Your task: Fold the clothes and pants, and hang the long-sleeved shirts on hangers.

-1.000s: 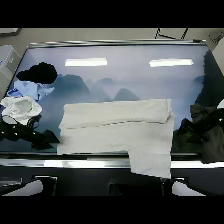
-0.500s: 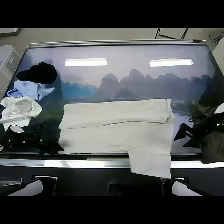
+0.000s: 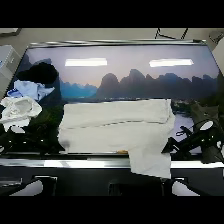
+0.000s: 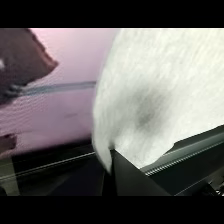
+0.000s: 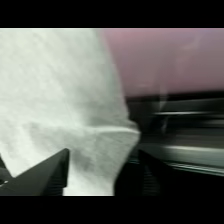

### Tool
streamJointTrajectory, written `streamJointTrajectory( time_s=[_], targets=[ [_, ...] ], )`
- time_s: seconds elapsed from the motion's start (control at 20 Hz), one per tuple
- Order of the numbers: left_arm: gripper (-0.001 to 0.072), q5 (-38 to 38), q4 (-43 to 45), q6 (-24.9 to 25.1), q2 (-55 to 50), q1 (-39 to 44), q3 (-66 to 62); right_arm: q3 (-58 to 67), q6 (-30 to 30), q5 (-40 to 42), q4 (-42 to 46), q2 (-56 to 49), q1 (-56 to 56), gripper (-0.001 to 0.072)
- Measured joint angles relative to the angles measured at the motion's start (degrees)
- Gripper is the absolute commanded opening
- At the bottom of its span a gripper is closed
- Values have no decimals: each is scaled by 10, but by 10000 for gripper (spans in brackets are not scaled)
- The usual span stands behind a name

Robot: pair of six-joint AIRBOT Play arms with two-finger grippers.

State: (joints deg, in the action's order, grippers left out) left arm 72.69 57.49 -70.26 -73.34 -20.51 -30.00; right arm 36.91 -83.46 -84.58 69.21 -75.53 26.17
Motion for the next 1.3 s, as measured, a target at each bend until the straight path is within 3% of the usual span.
streamJointTrajectory(
  time_s=[0.05, 0.4, 0.7, 1.05, 1.25, 1.3],
  targets=[
    [28, 0, 1, 0, 2, 0, 0, -7, 6, 0, -14, 0, 0, 47],
    [28, 30, 3, 3, 26, 0, -44, 19, 29, -59, -88, 42, 0, 49],
    [28, 51, -40, -28, 16, 10, -189, 181, -24, -27, -103, 46, -11, 48],
    [29, 30, -69, -84, -155, 41, -419, 383, -98, 109, -110, -104, -85, 50],
    [34, 26, -96, -108, -267, 53, -509, 433, -114, 169, -146, -200, -98, 52],
    [99, 24, -100, -112, -291, 57, -520, 438, -114, 178, -156, -218, -100, 53]
  ],
)
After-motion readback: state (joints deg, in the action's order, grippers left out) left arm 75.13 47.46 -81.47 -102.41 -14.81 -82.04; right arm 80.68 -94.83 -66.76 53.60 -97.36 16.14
